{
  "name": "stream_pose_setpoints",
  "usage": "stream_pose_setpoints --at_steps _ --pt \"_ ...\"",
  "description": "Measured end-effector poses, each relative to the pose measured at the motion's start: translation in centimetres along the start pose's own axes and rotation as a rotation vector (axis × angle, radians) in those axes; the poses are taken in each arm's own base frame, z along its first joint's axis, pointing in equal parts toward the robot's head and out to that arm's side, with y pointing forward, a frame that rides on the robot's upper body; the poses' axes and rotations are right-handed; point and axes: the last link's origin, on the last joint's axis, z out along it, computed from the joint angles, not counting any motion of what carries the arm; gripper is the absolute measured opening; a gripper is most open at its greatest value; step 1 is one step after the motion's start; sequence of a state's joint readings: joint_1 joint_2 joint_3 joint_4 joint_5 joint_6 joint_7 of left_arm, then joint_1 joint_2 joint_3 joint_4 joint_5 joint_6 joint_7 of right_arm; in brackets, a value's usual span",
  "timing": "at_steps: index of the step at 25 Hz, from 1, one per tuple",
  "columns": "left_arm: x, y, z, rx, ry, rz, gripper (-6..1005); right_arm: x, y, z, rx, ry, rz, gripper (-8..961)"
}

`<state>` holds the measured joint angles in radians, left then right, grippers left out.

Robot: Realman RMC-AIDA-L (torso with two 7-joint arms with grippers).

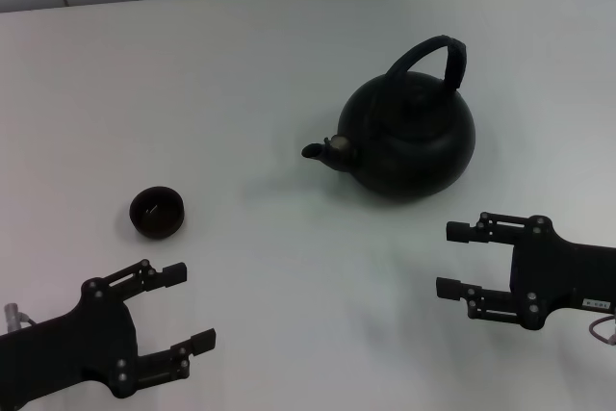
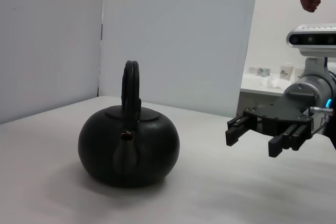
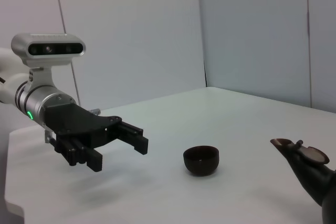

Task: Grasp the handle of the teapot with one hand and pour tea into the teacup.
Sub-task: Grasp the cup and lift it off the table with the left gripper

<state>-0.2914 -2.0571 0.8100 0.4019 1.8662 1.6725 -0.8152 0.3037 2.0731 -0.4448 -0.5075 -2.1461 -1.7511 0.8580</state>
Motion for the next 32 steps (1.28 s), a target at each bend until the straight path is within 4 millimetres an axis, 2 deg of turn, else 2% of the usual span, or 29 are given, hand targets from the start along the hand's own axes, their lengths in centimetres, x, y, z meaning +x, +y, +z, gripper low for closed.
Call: stream_pose_setpoints --at_steps 27,32 --pt "-0.2 0.1 0.0 0.02 0.009 -0.009 803 0.1 0.2 0.1 -0.001 -0.006 0.002 666" --pt "0.2 -1.2 -1.1 0.16 0.068 -0.016 804 0.1 0.2 0.2 0.0 -0.01 0.002 666"
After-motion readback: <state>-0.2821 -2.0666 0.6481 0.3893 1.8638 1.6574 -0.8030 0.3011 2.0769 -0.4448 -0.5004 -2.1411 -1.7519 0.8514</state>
